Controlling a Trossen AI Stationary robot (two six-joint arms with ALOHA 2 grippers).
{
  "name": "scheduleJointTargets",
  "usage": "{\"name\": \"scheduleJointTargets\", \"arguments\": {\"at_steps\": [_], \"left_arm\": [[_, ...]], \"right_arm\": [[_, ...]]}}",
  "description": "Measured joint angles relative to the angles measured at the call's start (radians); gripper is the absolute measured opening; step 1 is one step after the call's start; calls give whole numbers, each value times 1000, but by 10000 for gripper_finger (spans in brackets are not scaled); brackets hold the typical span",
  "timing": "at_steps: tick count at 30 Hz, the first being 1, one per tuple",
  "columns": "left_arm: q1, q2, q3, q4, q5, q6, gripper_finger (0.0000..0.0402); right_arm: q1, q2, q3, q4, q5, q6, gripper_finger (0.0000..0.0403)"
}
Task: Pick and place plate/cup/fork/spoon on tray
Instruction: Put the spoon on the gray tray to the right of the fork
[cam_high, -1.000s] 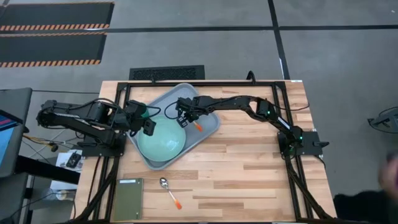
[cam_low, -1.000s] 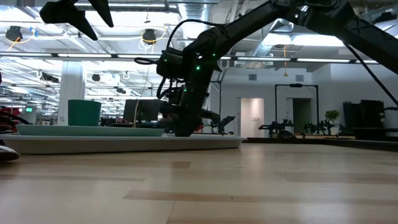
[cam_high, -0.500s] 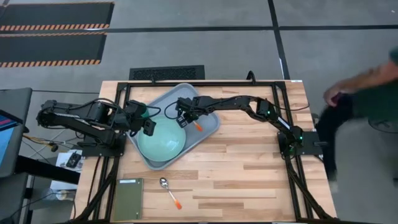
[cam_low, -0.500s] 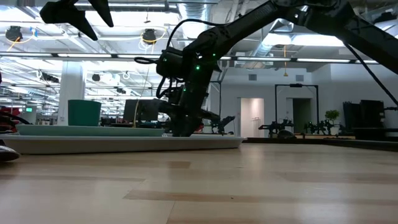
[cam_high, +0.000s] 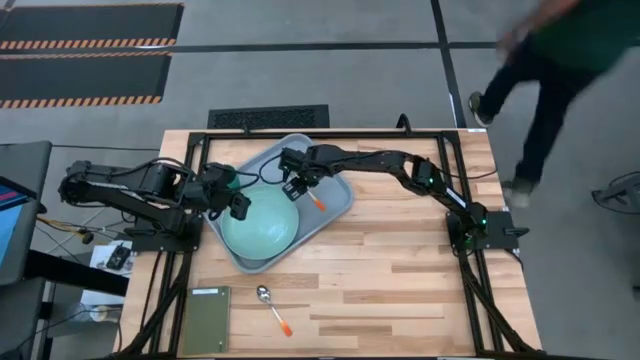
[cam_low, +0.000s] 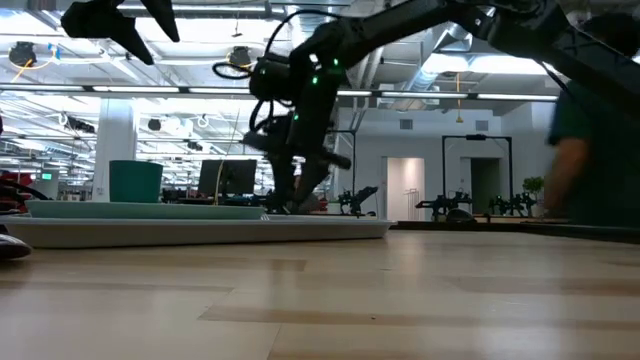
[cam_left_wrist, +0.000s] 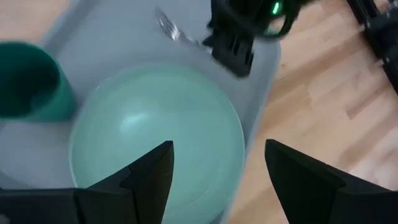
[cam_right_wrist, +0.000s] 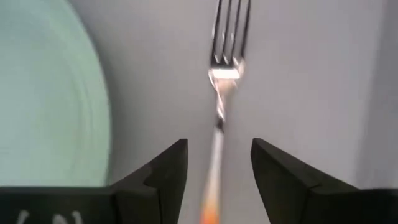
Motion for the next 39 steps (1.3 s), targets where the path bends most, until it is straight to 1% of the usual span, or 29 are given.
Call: {"name": "scheduleJointTargets", "arguments": {"at_steps": [3, 5, 7, 10, 11, 14, 16, 19, 22, 24, 29, 31, 35, 39], "left_arm": [[-26, 0, 0, -1, 135, -3, 238], [-82, 0, 0, 1, 212, -36, 238], [-164, 5, 0, 8, 236, -94, 238], [-296, 31, 0, 22, 217, -207, 238], [-339, 44, 0, 22, 208, -253, 238], [-455, 102, 0, 33, 162, -389, 238], [-512, 154, 0, 44, 135, -473, 238], [-561, 241, 0, 69, 127, -593, 238], [-594, 335, 0, 156, 127, -715, 238], [-610, 400, 0, 239, 146, -789, 238], [-622, 566, 0, 468, 185, -944, 238], [-622, 632, 0, 529, 192, -993, 238], [-610, 742, 0, 585, 223, -1090, 238], [-590, 813, 0, 593, 222, -1160, 238]], "right_arm": [[0, -9, 90, -183, 0, -106, 202], [0, -29, 153, -319, 2, -188, 199], [-1, -69, 191, -465, 5, -283, 195], [0, -154, 200, -640, 31, -382, 190], [0, -188, 198, -665, 29, -402, 188], [6, -326, 174, -656, 22, -423, 184], [12, -415, 176, -653, 33, -422, 181], [8, -520, 175, -652, 49, -368, 176], [7, -595, 173, -649, 95, -347, 172], [6, -646, 173, -657, 116, -347, 171], [6, -712, 173, -657, 136, -376, 171], [6, -728, 173, -657, 137, -390, 171], [-2, -742, 173, -657, 138, -404, 168], [-3, -742, 173, -657, 138, -404, 166]]}}
